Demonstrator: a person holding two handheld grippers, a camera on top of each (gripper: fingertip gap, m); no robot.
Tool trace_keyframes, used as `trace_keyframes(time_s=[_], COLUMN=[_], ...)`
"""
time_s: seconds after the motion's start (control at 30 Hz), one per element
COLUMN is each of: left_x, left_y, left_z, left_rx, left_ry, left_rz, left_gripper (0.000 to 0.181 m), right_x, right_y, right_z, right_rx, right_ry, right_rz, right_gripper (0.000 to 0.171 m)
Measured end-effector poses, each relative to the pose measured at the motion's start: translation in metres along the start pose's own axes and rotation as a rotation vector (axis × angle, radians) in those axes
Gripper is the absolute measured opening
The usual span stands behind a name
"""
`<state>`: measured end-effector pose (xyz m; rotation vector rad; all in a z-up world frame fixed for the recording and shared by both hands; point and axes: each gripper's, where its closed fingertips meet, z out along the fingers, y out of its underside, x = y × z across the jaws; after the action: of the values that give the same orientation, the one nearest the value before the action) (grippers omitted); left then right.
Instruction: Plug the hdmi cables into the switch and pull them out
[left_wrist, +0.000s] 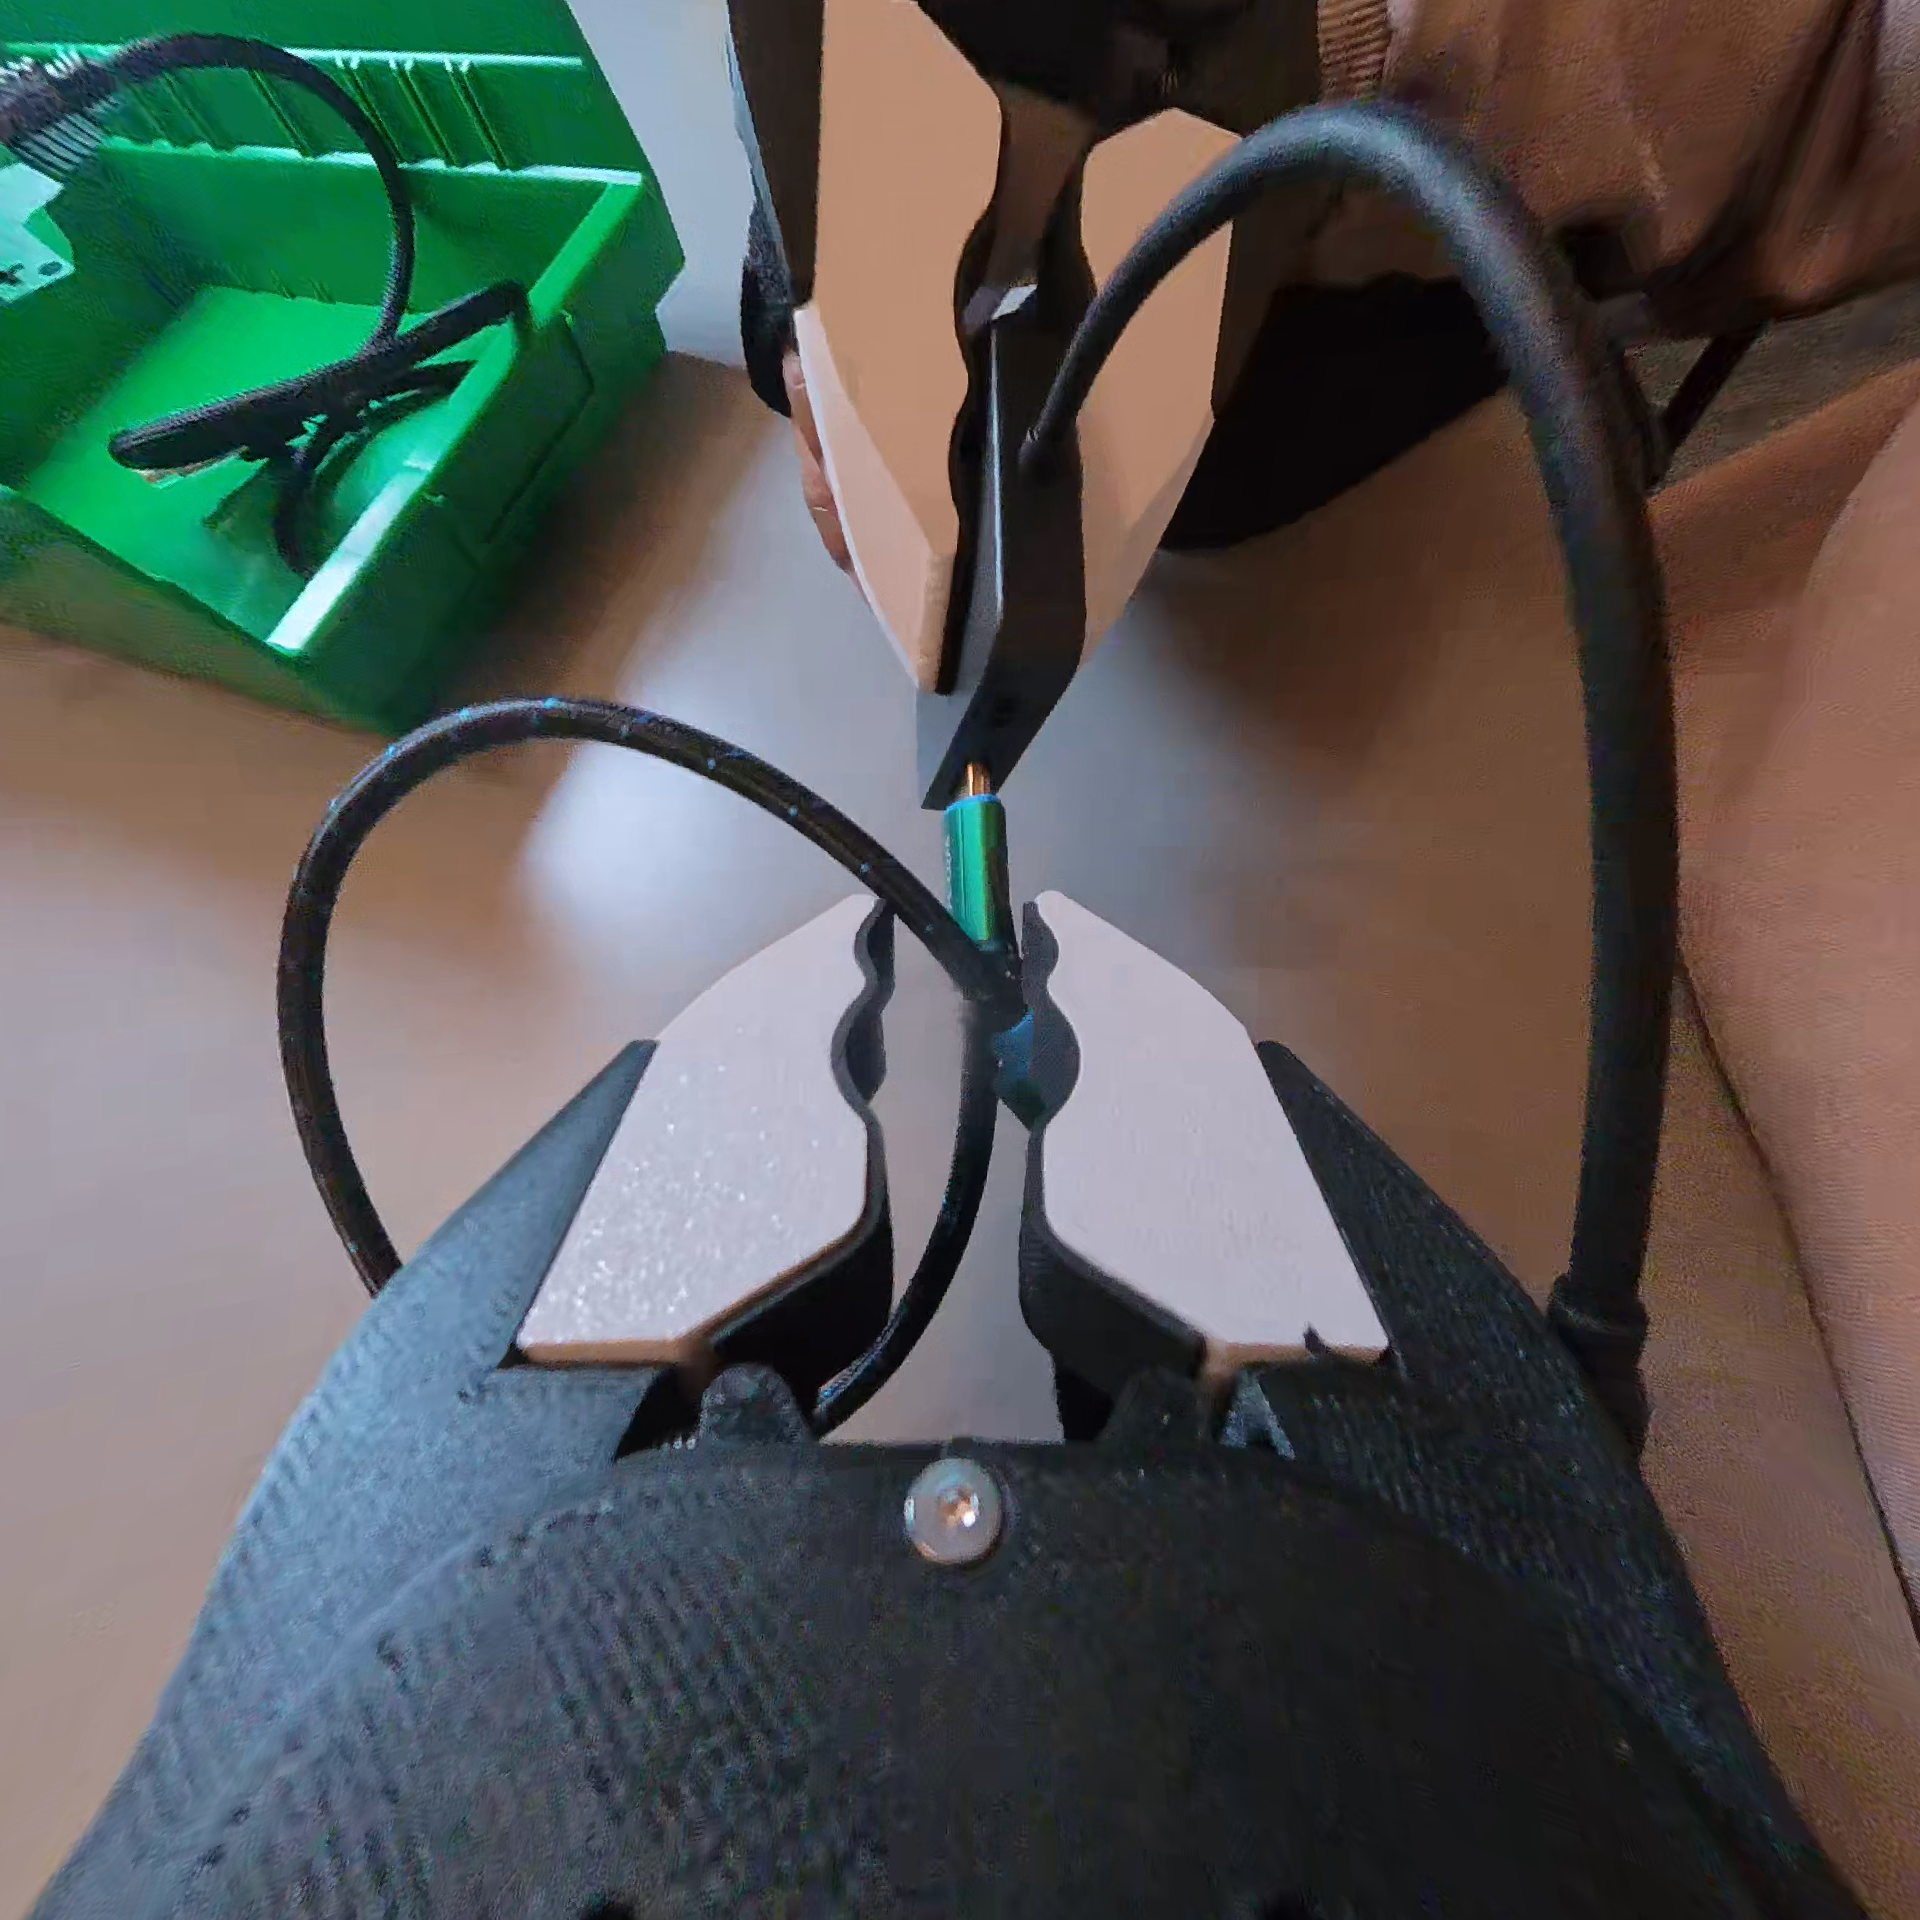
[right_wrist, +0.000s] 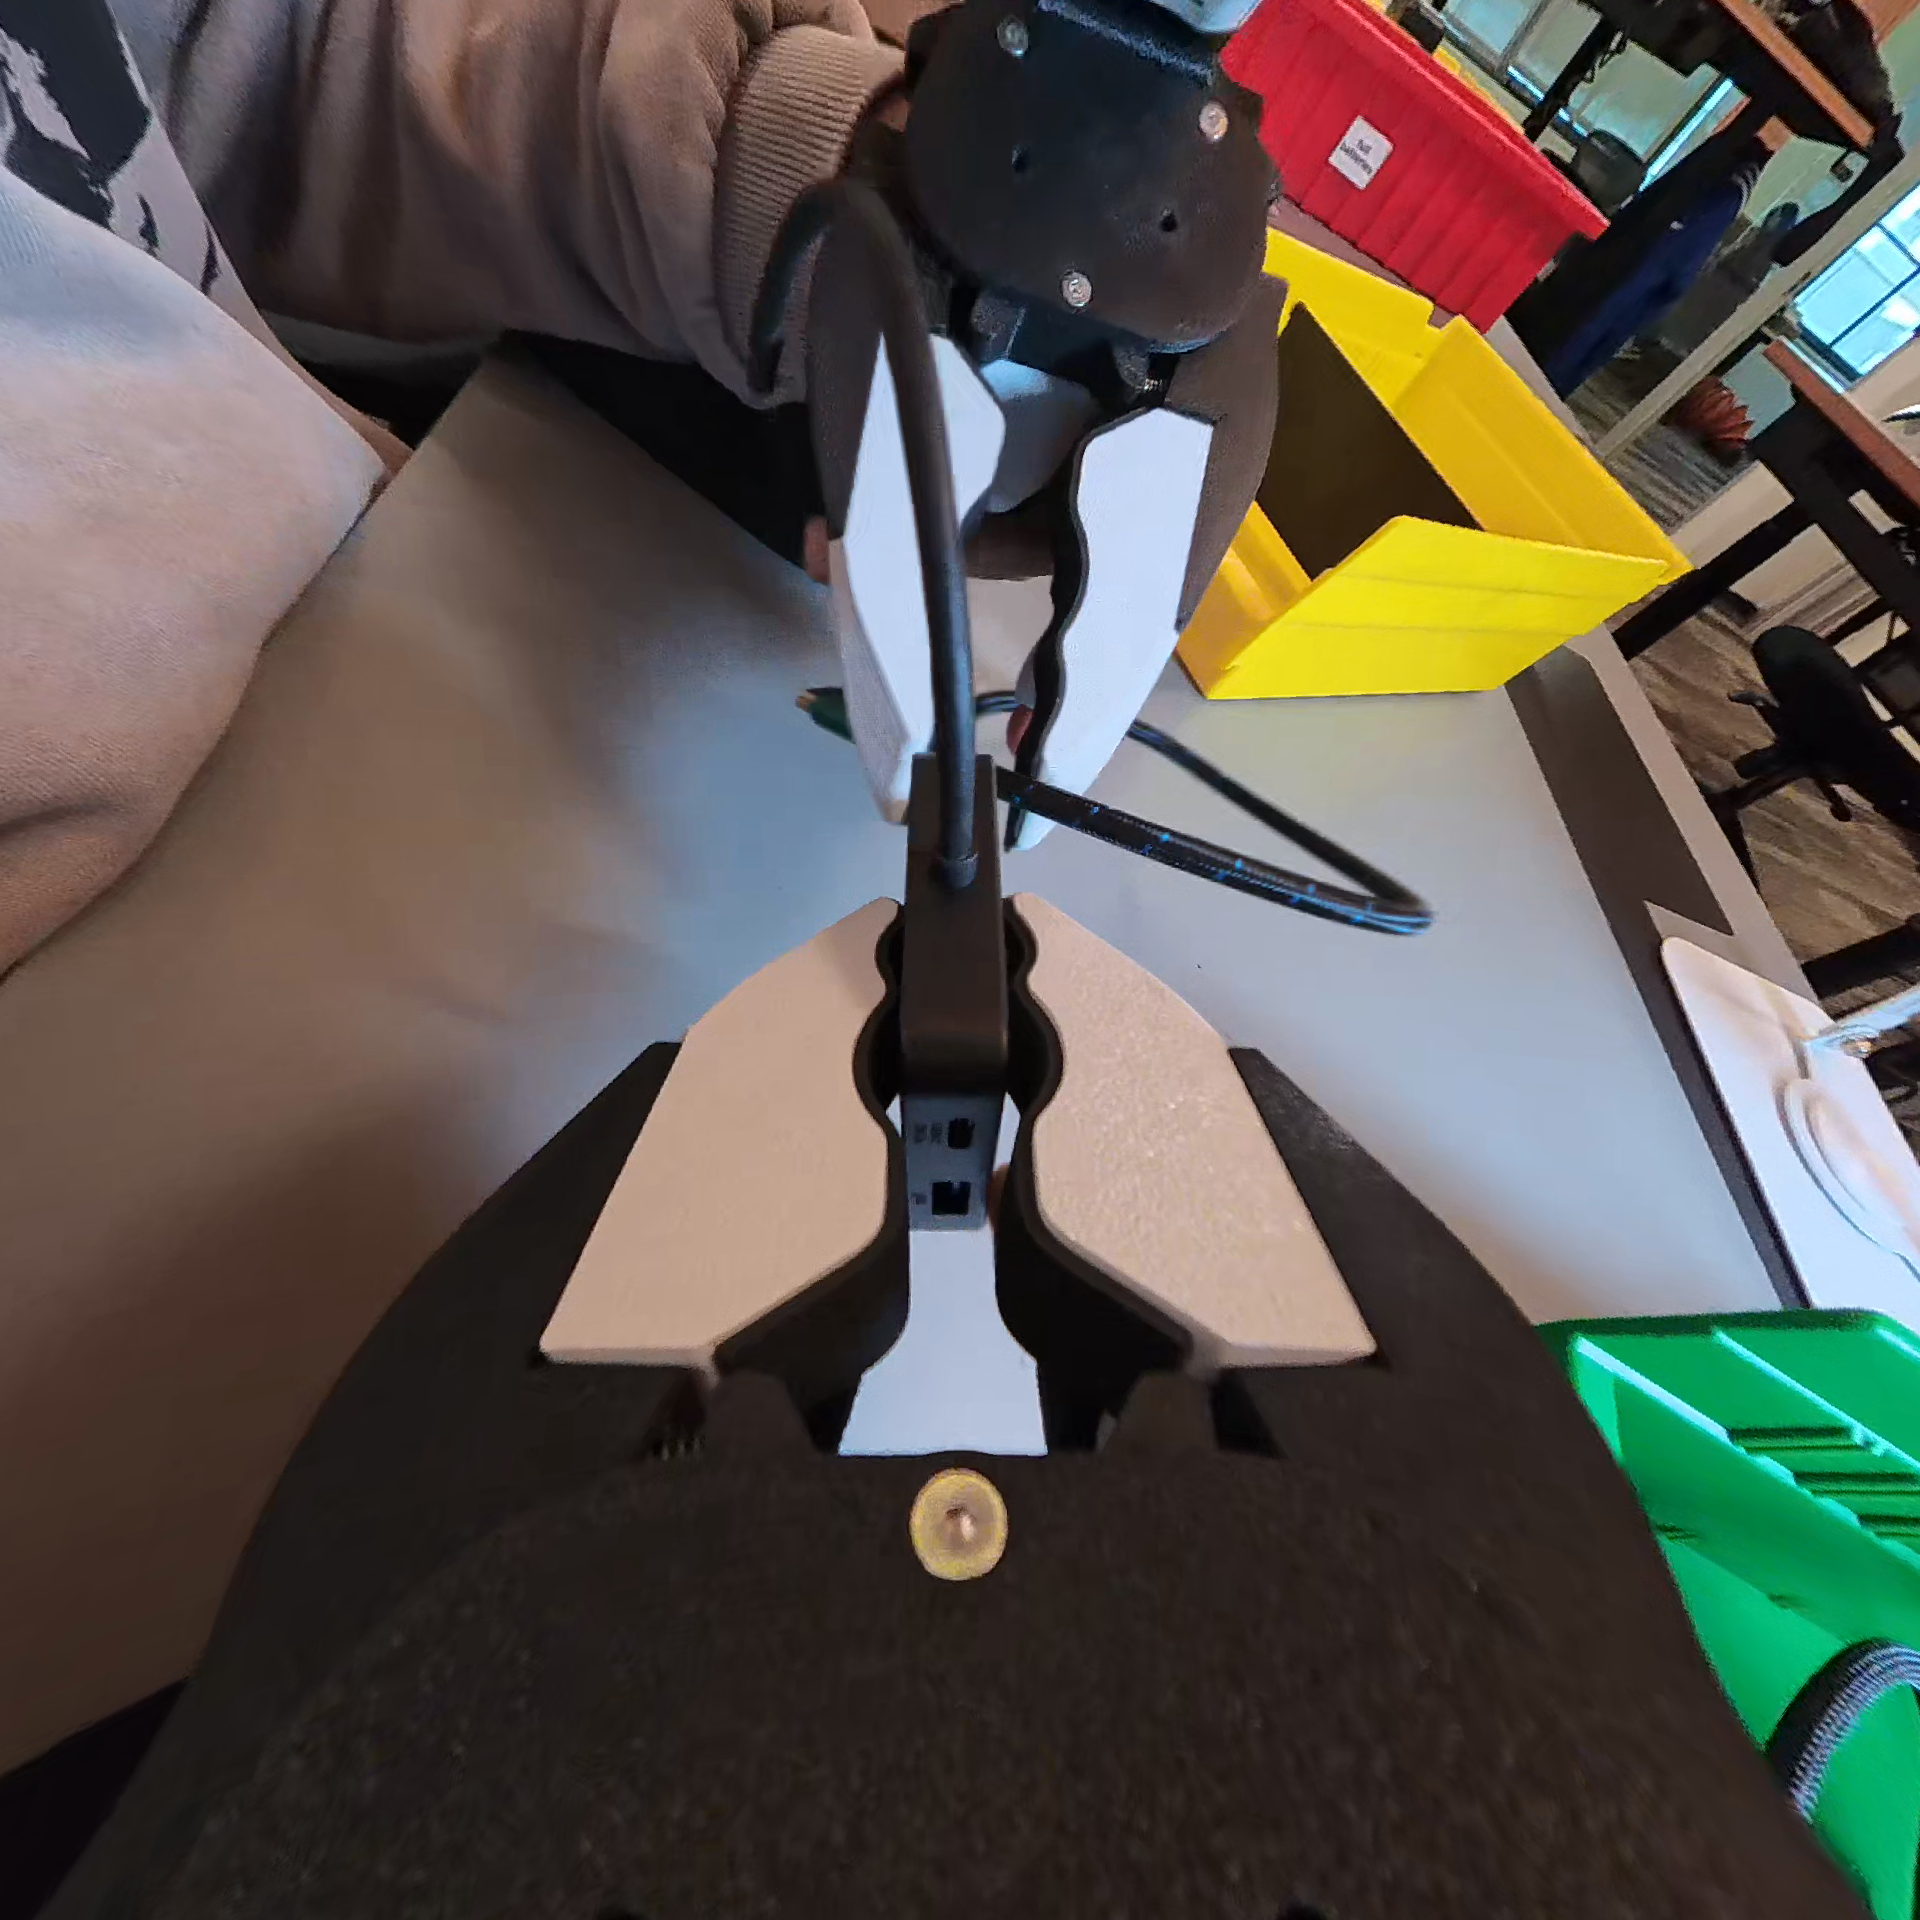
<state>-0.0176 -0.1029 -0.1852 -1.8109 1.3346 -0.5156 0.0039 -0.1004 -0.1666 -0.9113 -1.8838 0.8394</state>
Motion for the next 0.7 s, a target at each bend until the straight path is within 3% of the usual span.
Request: trace_keyframes(time_s=[0.2, 0.47, 0.7], left_x=[0.012, 0.008, -0.001], left_y=[0.001, -0.030, -0.017], left_z=[0.010, -0.003, -0.008], left_rx=[-0.014, 0.160, 0.122], left_ry=[0.065, 0.098, 0.071], left_rz=[0.016, -0.063, -0.107], left_gripper=[0.012, 0.012, 0.012], right_x=[-0.015, 0.003, 0.008], right_y=[-0.021, -0.041, -0.004], right_z=[0.003, -0.017, -0.011], right_rx=[0.113, 0.206, -0.036], right_ry=[-0.069, 0.003, 0.068], right_rz=[0.005, 0.016, -0.061], right_gripper=[0.014, 0.014, 0.014])
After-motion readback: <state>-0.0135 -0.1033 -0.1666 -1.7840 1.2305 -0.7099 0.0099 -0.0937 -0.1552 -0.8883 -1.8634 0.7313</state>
